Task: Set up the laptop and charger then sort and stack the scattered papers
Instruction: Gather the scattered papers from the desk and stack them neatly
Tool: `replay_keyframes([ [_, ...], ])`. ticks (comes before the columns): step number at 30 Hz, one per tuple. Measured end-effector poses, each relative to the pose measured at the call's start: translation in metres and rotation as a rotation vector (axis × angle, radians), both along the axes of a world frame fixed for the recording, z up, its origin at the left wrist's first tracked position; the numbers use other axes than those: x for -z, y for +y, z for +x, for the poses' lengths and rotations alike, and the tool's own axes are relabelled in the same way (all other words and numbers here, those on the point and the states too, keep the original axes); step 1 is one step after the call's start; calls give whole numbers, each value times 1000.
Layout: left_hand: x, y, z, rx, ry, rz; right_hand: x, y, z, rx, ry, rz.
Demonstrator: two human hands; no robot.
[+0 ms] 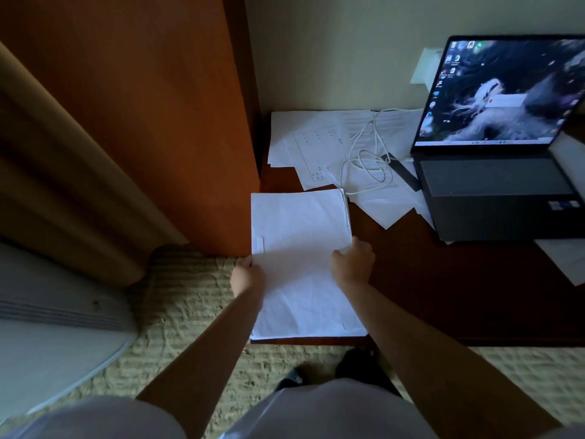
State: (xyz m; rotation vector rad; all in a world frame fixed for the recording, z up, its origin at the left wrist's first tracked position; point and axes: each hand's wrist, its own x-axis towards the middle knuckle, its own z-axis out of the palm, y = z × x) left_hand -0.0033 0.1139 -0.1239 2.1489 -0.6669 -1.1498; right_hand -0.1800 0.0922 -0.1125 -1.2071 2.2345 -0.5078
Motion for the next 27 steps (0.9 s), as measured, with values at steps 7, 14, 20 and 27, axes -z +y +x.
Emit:
replay_keyframes([
  [7, -5, 4, -1, 60, 1, -40, -3, 9, 1, -105, 105, 49],
  [14, -21, -9, 4, 246, -97, 64, -15, 14, 1, -138, 186, 97],
  [20, -46, -27, -5, 377, -388, -100, -36, -20, -1, -271, 15, -78],
  [27, -60, -108, -34, 390, -182, -169, -46, -99, -3, -400, -119, -98],
])
